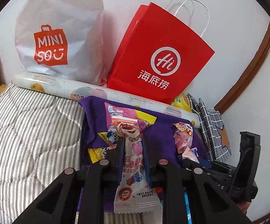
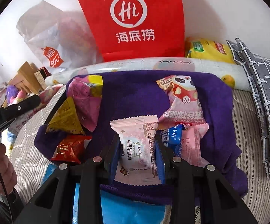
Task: Organize snacks
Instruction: 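Carry candy stick and pastry packet over the purple towel with both tools, then release pastry packet onto towel with right tool while left tool drops candy stick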
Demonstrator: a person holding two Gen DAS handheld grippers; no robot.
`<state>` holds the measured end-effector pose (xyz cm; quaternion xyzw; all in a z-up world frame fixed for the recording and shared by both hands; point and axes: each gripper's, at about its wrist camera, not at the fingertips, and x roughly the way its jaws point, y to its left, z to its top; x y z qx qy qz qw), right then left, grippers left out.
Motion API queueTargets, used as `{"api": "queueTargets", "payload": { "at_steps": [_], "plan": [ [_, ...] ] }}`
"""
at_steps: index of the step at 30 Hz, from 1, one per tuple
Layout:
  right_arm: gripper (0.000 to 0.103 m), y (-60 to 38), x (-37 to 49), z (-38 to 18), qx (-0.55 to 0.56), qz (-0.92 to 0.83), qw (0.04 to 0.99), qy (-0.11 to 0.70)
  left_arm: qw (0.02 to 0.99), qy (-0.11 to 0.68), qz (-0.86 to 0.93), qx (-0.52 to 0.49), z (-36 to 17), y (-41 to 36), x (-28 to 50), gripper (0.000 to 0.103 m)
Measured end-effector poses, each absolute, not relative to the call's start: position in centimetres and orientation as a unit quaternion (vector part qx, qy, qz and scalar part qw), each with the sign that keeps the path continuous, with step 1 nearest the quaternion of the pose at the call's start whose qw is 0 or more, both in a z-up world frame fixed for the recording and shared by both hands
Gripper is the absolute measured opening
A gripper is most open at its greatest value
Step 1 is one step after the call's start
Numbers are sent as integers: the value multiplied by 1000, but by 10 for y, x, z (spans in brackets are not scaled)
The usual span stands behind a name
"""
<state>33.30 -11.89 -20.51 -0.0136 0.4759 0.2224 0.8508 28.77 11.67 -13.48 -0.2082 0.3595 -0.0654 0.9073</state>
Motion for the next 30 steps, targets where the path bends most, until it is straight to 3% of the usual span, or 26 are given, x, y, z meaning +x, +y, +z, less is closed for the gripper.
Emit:
{"api": "queueTargets", "payload": {
  "at_steps": [13, 19, 30],
  "plan": [
    [38, -117, 333, -206, -23, 216, 850, 480, 905, 353, -103, -212, -135, 110, 289, 18],
    [55, -113, 322, -195, -43, 221, 864, 450, 906, 348, -120, -210, -139, 102, 292, 18],
    [55, -114, 316, -183, -39, 229, 875, 426, 910, 345, -111, -199, -153, 93, 303, 18]
  ]
}}
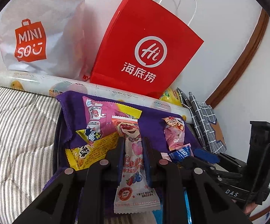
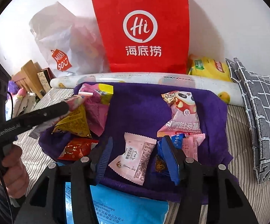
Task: Organize snacks
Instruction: 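Release pastry packet onto towel with right tool while left tool drops candy stick, then grasp red-and-white snack packet with right tool while left tool moves toward green bag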
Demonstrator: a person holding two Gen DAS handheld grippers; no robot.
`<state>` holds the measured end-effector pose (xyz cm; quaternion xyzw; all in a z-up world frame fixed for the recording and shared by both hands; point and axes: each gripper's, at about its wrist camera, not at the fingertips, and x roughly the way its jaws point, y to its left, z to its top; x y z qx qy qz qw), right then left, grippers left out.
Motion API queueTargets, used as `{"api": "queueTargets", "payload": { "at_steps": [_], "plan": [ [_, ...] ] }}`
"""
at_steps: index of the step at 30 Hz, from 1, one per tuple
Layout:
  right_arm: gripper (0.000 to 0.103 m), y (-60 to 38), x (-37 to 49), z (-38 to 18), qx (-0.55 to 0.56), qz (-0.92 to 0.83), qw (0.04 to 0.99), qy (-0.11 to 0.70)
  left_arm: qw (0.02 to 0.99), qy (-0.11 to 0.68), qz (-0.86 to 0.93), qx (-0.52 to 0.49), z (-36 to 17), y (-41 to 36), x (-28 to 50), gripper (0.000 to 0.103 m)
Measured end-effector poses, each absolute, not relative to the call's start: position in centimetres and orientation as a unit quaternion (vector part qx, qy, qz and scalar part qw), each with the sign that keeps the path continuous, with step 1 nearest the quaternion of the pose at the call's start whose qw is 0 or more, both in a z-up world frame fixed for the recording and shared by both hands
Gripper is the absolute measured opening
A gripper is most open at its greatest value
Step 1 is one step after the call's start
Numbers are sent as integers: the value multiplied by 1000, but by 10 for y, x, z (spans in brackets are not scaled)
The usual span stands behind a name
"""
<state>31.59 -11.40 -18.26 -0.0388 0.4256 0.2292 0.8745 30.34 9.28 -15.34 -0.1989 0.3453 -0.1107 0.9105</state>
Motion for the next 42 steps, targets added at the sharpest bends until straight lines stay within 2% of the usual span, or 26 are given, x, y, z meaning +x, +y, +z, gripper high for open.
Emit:
{"api": "queueTargets", "payload": {
  "at_steps": [10, 14, 27, 32, 36, 42],
  "plan": [
    [55, -117, 316, -181, -31, 225, 878, 422, 913, 330, -95, -221, -152, 103, 299, 26],
    [55, -117, 314, -179, -30, 225, 879, 419, 914, 321, -88, -233, -149, 111, 297, 39],
    [54, -121, 296, -151, -13, 234, 892, 386, 919, 306, -90, -233, -142, 113, 290, 39],
    [49, -128, 272, -140, -32, 200, 900, 386, 915, 307, -108, -237, -136, 111, 287, 39],
    [49, -136, 242, -139, -31, 184, 898, 397, 916, 306, -123, -230, -130, 106, 284, 47],
    [50, -142, 194, -143, -27, 155, 895, 417, 919, 298, -134, -219, -118, 99, 274, 48]
  ]
}}
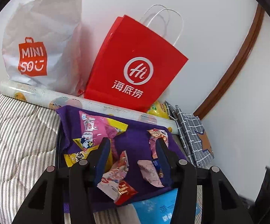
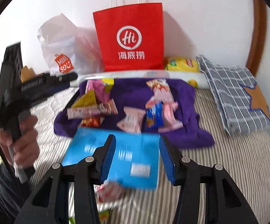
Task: Organize snacks
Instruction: 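Grasp red-and-white snack packet with right tool while left tool moves toward green bag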
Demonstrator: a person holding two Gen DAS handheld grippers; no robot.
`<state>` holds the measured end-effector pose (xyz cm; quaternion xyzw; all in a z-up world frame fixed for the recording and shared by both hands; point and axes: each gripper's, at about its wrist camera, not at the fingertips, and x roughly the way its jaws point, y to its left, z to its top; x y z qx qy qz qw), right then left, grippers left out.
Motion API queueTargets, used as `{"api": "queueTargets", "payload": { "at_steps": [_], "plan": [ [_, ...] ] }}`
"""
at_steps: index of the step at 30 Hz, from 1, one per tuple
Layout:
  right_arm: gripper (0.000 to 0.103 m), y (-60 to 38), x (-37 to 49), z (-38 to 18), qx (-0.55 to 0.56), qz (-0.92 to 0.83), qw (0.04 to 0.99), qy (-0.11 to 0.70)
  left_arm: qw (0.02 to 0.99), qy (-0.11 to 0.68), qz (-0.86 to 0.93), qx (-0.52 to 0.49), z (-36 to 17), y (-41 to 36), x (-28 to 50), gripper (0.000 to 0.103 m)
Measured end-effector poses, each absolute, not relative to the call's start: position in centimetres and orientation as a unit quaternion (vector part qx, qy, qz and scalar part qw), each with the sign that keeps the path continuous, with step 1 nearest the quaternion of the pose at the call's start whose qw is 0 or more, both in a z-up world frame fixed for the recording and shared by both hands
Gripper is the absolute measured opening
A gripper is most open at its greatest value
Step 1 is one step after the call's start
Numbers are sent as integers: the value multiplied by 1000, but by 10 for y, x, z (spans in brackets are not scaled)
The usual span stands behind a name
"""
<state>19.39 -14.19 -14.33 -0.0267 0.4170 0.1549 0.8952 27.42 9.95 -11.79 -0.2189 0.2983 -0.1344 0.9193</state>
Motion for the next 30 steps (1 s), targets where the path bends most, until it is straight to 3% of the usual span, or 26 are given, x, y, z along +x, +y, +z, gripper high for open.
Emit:
{"api": "queueTargets", "payload": {
  "at_steps": [10, 22, 24, 25, 30],
  "plan": [
    [60, -106, 133, -172, -55, 177, 875, 448, 928, 304, -135, -166, -100, 99, 229, 52],
    [59, -85, 142, -204, -92, 106, 873, 466, 921, 329, -123, -168, -117, 129, 192, 52],
    [54, -87, 143, -205, -81, 104, 874, 469, 919, 333, -122, -171, -119, 132, 190, 52],
    [45, -88, 143, -206, -73, 104, 872, 473, 918, 336, -122, -172, -120, 133, 189, 52],
    [36, -95, 139, -200, -51, 95, 880, 463, 917, 342, -123, -167, -125, 133, 181, 52]
  ]
}}
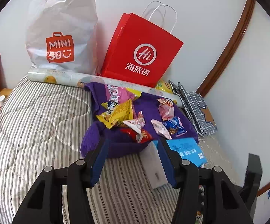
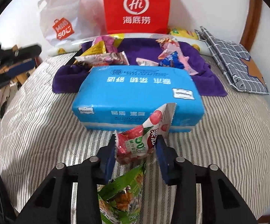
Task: Organize snacks
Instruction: 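Grasp red-and-white snack packet with right tool while left tool moves toward green bag, then grasp the green snack bag on the bed with the left tool and lift it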
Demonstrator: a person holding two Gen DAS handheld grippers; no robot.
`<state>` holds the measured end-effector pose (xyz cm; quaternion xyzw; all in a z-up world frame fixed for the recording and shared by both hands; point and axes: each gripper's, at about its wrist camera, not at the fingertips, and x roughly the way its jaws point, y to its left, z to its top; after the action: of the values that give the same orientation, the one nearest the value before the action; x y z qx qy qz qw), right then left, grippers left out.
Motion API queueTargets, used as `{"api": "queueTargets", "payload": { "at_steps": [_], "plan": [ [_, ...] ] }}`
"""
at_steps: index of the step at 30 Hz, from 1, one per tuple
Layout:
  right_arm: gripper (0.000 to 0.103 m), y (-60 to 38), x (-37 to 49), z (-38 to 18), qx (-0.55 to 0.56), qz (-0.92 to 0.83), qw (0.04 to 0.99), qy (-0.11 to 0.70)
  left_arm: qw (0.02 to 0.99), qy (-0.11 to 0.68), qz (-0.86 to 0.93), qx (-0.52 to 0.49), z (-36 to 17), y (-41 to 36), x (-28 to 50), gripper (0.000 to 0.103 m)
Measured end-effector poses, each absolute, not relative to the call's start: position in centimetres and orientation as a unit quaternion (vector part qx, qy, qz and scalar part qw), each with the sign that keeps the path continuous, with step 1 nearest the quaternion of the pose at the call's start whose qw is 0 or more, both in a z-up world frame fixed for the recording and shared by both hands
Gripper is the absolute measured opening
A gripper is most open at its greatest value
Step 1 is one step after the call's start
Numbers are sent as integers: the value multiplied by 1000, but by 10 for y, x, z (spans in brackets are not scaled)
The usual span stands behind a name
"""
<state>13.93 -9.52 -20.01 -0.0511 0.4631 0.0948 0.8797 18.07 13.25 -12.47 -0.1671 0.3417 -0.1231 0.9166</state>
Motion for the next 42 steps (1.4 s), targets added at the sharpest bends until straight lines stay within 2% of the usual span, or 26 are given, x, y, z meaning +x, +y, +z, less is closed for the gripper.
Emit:
{"api": "queueTargets", "payload": {
  "at_steps": [8, 10, 28, 30, 33, 42],
  "plan": [
    [22, -116, 129, -183, -7, 96, 892, 442, 915, 353, -130, -149, -127, 121, 165, 52],
    [14, -121, 126, -179, 3, 99, 893, 439, 914, 356, -131, -141, -128, 115, 161, 52],
    [12, -180, 89, -146, 45, 98, 920, 378, 883, 399, -225, -104, -153, 41, 109, 52],
    [12, -193, 84, -147, 47, 86, 923, 373, 879, 400, -244, -86, -155, 23, 101, 59],
    [12, -211, 76, -149, 46, 68, 926, 369, 871, 410, -264, -67, -160, 0, 95, 63],
    [12, -253, 64, -166, 51, 53, 923, 378, 878, 421, -227, 0, -184, -45, 100, 63]
  ]
}}
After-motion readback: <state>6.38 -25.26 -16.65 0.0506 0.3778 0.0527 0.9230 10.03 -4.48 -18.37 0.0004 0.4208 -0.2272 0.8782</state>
